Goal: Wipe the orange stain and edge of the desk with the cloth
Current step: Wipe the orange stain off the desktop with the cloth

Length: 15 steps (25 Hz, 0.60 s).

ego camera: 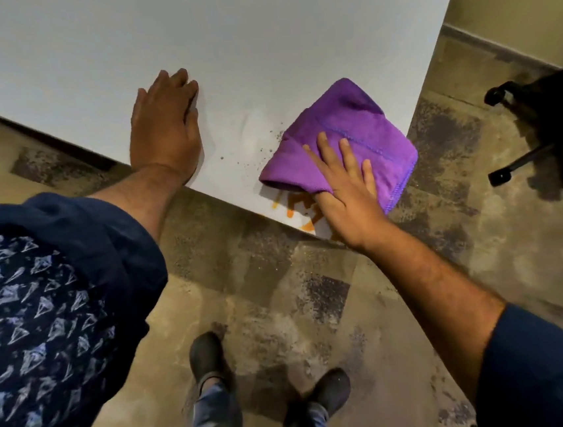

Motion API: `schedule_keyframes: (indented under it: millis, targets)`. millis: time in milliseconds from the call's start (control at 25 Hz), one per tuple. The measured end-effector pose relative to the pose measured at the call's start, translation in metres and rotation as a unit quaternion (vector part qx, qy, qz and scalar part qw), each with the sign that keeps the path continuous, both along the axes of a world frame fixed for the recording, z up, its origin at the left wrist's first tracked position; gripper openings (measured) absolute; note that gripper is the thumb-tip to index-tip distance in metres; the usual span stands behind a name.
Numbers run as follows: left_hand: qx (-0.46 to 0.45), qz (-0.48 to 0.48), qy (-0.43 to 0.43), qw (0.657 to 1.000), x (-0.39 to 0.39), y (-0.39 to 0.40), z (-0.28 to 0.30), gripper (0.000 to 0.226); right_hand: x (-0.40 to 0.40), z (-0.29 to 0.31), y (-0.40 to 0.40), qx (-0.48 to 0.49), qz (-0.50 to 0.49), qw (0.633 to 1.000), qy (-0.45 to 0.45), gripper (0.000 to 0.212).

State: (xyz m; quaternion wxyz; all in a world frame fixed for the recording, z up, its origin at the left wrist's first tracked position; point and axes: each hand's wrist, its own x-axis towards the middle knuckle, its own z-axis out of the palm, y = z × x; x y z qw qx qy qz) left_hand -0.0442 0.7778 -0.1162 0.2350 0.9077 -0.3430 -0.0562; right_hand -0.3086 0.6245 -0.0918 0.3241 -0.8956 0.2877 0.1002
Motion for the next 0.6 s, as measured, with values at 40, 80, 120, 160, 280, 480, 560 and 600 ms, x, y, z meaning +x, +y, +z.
schedule_keyframes:
  millis: [40,80,120,160,280,480,560,600]
  targets:
    - [0.001,-0.003,0.001,1.000,0.000,0.000,0.001,0.047,-0.006,0.000,0.013,0.011,-0.016,1.000,-0.004,0.077]
    - [-0.001,-0.005,0.004,1.000,0.001,0.000,0.001,0.047,-0.012,0.001,0.028,0.019,-0.033,0.999,-0.003,0.078]
    - [-0.002,-0.004,0.006,1.000,0.001,-0.001,0.001,0.047,-0.018,0.002,0.045,0.022,-0.050,0.999,0.000,0.080]
    - [-0.003,-0.001,0.008,1.000,0.000,-0.001,0.001,0.047,-0.022,0.002,0.063,0.020,-0.069,0.997,0.004,0.082]
    - [0.004,0.002,0.006,1.000,0.000,0.001,0.005,0.047,-0.014,-0.001,0.106,-0.007,-0.151,0.988,0.023,0.089]
    - [0.027,-0.023,0.002,0.999,-0.001,-0.001,0.008,0.048,0.034,-0.007,0.114,-0.067,-0.256,0.963,0.056,0.089]
    - [0.047,-0.070,0.012,0.996,0.012,0.005,0.011,0.049,0.055,-0.008,0.110,-0.066,-0.284,0.955,0.061,0.085]
    - [0.060,-0.113,0.004,0.992,0.021,0.011,0.013,0.051,0.069,-0.007,0.108,-0.065,-0.291,0.953,0.058,0.083]
